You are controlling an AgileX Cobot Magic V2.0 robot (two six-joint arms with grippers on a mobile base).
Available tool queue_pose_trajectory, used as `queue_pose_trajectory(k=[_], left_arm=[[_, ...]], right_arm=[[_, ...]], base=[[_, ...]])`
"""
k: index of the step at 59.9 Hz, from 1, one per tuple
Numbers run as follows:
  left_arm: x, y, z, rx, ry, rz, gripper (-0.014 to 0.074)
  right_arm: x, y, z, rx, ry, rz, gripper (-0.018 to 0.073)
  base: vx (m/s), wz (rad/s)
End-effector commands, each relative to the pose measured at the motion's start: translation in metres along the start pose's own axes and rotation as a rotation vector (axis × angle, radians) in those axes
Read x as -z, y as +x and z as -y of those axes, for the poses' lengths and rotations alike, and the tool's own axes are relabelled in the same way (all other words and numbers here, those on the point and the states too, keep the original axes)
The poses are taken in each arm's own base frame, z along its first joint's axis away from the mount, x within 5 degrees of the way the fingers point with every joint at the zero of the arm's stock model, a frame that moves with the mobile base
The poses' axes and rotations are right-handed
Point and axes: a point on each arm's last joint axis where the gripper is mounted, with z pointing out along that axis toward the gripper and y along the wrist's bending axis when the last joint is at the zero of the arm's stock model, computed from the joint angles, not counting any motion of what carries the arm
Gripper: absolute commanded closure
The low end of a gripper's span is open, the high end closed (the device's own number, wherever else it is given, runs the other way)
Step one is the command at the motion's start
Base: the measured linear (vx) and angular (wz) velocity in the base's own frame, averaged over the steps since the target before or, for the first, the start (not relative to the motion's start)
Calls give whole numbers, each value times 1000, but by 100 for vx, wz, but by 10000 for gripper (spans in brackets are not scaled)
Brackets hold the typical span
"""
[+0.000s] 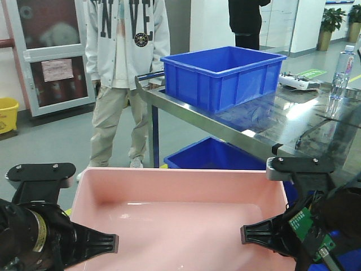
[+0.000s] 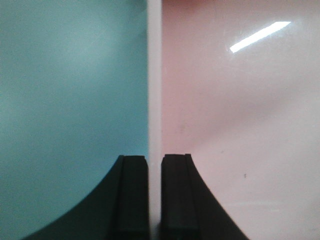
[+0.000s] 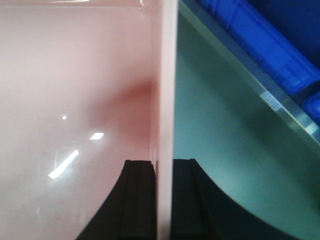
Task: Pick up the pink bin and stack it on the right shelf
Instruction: 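Hold the bin while driving to the table beside the blue crates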
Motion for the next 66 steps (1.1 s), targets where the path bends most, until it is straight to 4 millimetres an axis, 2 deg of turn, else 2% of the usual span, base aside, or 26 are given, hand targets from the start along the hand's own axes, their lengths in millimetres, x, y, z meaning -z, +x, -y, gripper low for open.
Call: queue_pose_trajectory(k=[1, 29, 66], left_arm=[[17, -10, -5, -10, 2, 93, 537], [17, -10, -5, -10, 2, 93, 537], [17, -10, -5, -10, 2, 93, 537]], right_arm=[[15, -12, 9, 34, 39, 101, 559], [15, -12, 9, 34, 39, 101, 559], [15, -12, 9, 37, 39, 100, 559]], base=[[38, -14], [38, -30], [29, -58]])
